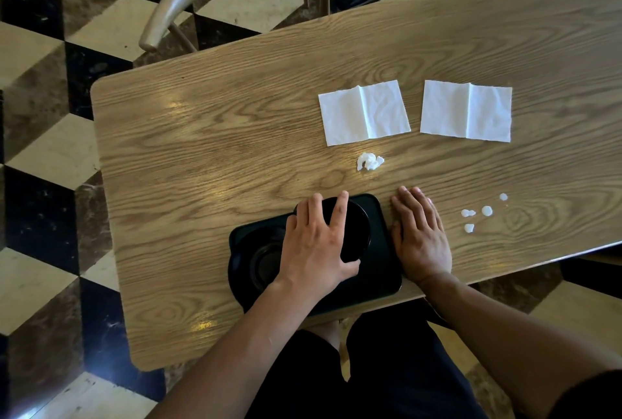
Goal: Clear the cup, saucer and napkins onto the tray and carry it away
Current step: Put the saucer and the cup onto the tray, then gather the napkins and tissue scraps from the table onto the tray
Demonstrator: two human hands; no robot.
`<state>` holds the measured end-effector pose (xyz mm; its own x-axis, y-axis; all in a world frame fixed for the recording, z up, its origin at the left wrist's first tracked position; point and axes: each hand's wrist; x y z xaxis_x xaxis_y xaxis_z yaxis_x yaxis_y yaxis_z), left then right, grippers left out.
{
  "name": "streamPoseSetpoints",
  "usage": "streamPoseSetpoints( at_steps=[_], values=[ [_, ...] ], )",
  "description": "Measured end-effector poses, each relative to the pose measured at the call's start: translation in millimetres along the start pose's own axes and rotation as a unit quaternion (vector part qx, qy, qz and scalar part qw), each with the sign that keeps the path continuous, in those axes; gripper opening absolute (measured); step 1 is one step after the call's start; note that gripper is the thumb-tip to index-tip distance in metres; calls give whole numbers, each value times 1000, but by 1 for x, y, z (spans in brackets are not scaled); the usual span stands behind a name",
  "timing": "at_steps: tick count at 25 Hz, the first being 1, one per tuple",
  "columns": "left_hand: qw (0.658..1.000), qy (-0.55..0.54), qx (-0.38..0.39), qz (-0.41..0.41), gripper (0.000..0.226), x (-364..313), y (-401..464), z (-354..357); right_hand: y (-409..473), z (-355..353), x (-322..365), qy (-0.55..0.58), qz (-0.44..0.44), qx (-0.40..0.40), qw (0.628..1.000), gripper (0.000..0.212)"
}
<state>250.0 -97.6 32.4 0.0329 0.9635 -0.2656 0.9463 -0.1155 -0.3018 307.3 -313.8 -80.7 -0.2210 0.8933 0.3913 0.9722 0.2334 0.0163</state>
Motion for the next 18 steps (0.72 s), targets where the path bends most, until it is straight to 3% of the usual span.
streamPoseSetpoints(
  at_steps=[13, 18],
  values=[
    [1000, -3, 0, -7, 121, 7, -5, 4, 0, 2, -2, 2, 2, 1, 1000, 44],
    [996, -56, -62, -12, 113, 13, -13, -6, -1, 0, -1, 1, 1, 9, 1000, 44]
  ],
)
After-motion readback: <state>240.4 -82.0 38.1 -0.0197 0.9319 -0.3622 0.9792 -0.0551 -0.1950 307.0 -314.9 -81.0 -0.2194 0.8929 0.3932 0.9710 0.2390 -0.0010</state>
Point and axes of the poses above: each hand's wrist, its own y-axis towards the middle knuckle, its own z-axis out of the palm, x = y × z, and after that the axes turned 10 degrees about z, right-handed
